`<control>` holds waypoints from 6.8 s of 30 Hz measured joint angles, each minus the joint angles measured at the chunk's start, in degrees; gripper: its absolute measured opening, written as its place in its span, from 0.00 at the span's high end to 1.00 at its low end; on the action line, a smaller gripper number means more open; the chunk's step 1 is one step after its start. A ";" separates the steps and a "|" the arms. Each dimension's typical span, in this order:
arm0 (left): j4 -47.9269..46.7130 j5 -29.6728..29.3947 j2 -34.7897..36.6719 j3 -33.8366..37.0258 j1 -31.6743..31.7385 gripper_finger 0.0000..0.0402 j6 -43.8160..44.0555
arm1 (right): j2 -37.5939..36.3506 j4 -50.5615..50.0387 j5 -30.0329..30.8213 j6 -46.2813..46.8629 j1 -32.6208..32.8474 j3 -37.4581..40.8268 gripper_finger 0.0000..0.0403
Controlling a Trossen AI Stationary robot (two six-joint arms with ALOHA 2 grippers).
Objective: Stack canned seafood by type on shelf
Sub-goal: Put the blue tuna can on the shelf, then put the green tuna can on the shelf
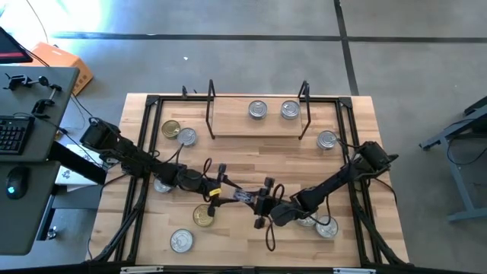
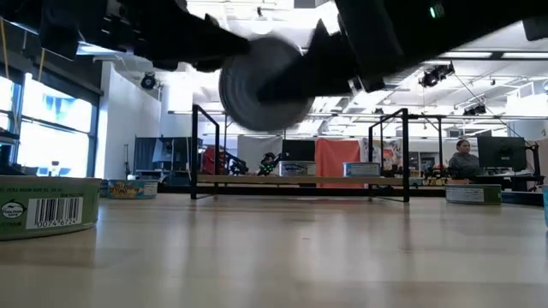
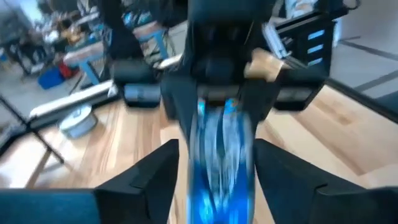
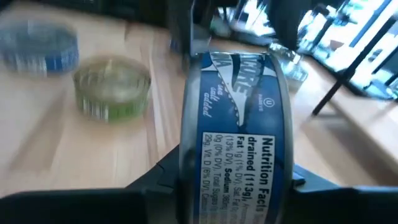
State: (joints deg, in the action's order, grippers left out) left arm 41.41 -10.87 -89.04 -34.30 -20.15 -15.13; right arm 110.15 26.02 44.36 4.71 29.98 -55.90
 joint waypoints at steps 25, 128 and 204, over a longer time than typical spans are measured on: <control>-20.41 -8.73 -5.92 -10.15 0.64 0.50 -9.06 | 0.11 -5.28 -5.38 5.59 -4.13 0.11 0.72; -37.41 -20.71 -7.54 -19.48 40.38 0.42 -21.15 | -6.34 -31.31 10.32 32.86 0.46 0.46 0.37; -31.02 -28.40 16.71 -1.74 -8.40 0.42 13.30 | -28.16 -78.62 -15.25 46.85 -45.72 18.89 0.99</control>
State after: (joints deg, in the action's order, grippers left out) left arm 10.39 -39.27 -72.34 -36.03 -28.55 -1.83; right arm 81.99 -52.61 29.11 51.56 -15.75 -37.00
